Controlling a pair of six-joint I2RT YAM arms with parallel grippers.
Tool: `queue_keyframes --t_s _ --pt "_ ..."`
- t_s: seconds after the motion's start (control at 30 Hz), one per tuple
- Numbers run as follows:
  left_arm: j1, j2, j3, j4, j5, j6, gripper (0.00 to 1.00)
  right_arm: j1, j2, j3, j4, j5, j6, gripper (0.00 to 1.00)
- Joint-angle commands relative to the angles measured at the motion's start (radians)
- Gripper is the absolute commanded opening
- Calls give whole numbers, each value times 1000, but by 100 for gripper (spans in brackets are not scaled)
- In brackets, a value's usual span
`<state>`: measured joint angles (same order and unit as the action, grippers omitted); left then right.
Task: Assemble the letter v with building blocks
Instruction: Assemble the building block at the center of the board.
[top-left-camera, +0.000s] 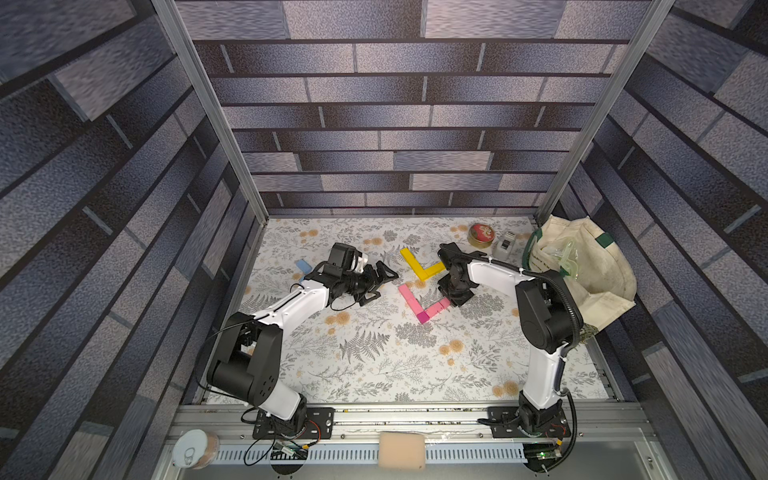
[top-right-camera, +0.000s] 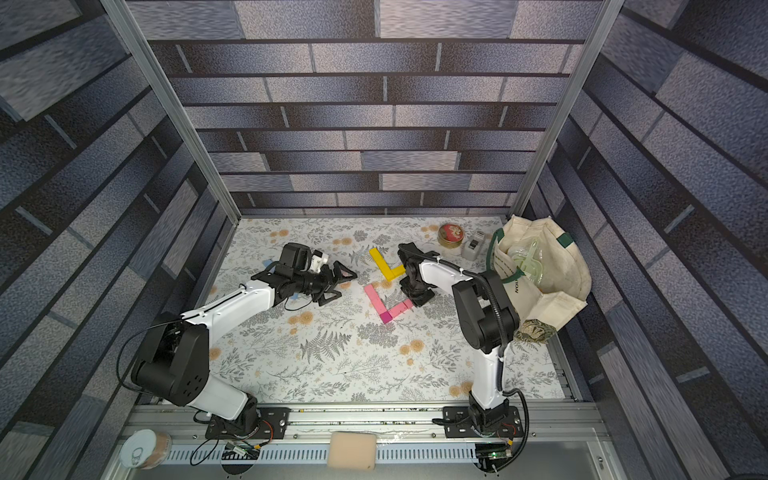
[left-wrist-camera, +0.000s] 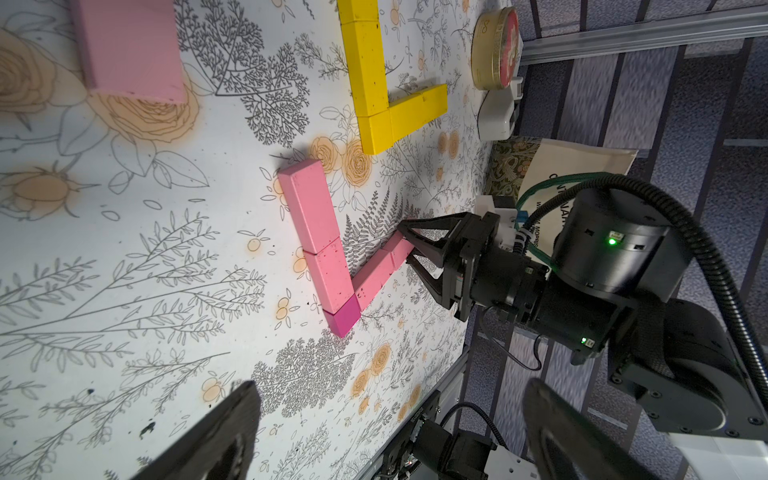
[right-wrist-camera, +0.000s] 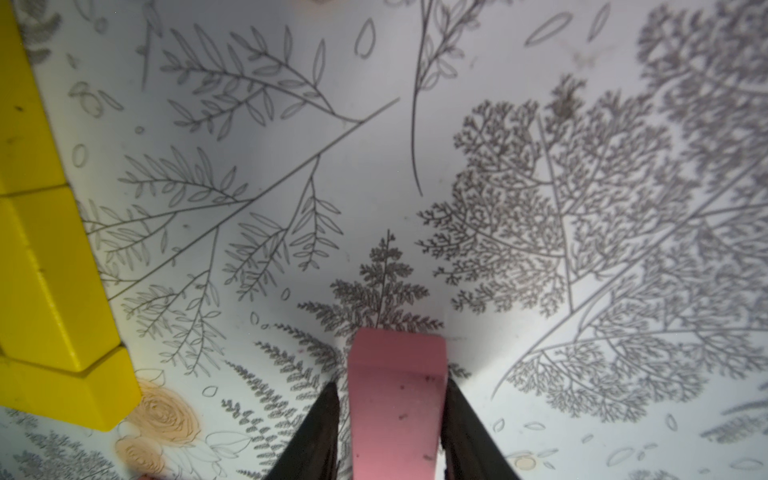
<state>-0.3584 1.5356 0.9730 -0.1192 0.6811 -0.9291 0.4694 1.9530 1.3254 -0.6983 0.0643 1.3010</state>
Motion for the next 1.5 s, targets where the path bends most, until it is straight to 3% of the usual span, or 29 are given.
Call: queue_keyframes --t_s 0.0,1.47 --pt "4 -2 -14 -8 12 -5 100 13 63 -24 -70 -44 55 41" --pt "2 -8 -16 -8 12 -4 100 22 95 -7 -61 -64 74 39"
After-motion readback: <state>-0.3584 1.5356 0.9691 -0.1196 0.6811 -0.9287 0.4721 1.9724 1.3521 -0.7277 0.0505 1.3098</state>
